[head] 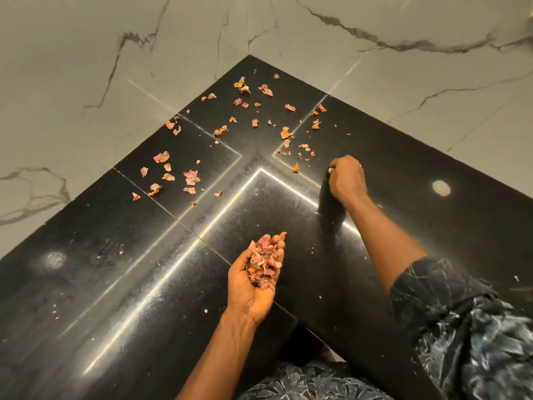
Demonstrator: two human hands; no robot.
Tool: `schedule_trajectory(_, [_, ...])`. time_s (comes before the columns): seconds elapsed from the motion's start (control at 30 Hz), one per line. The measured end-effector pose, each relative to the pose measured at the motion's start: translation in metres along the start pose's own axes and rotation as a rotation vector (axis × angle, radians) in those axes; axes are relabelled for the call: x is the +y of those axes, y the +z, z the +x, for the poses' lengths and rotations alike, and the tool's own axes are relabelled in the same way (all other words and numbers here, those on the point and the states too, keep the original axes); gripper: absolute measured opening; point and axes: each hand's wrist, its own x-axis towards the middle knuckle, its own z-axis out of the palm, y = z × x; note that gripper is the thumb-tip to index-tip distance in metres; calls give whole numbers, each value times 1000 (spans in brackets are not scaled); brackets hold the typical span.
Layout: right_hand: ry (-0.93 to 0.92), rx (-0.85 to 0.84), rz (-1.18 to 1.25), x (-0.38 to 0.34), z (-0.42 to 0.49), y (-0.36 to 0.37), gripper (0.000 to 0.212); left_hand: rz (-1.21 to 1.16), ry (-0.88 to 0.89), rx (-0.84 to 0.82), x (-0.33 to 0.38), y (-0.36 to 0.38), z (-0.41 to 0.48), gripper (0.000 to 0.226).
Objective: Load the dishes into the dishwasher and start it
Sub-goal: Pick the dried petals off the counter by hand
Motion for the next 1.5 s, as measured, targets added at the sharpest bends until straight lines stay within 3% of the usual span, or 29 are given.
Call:
schedule_trajectory(0.33, [-207,-41,70,-69,-4,25,17,-37,84,34,19,-15,-21,33])
schedule_trajectory(0.5, [-173,-48,86,-47,1,12,33,-42,79,27,20,-19,-23,33])
schedule_trajectory(0.67, [-6,-2,113,7,14,-15,26,-33,68,24,14,-18,-16,32])
schedule_trajectory(0.87, [-237,-64,-54,-6,0,-10,25,7,22,-11,4,-3,-12,32])
schedule_trajectory(1.0, [-157,-77,-36,-24,-2,-16,26,12,37,-30,4,2,-17,32])
schedule_trajectory(1.1, [-197,-270,92,-42,-36,-11,17,-7,55,-30,8,-2,-19,33])
schedule_trajectory(1.2, [-365,-429,140,-48,-97,6,22,-25,84,-15,14,-10,-19,33])
schedule_trajectory(1.33, [-481,-406,85,-45,-130,23,27,-46,105,-9,18,-17,-19,30])
schedule_trajectory(1.5, [-492,-367,-4,-52,-143,29,16,-43,92,-25,13,-14,-23,31])
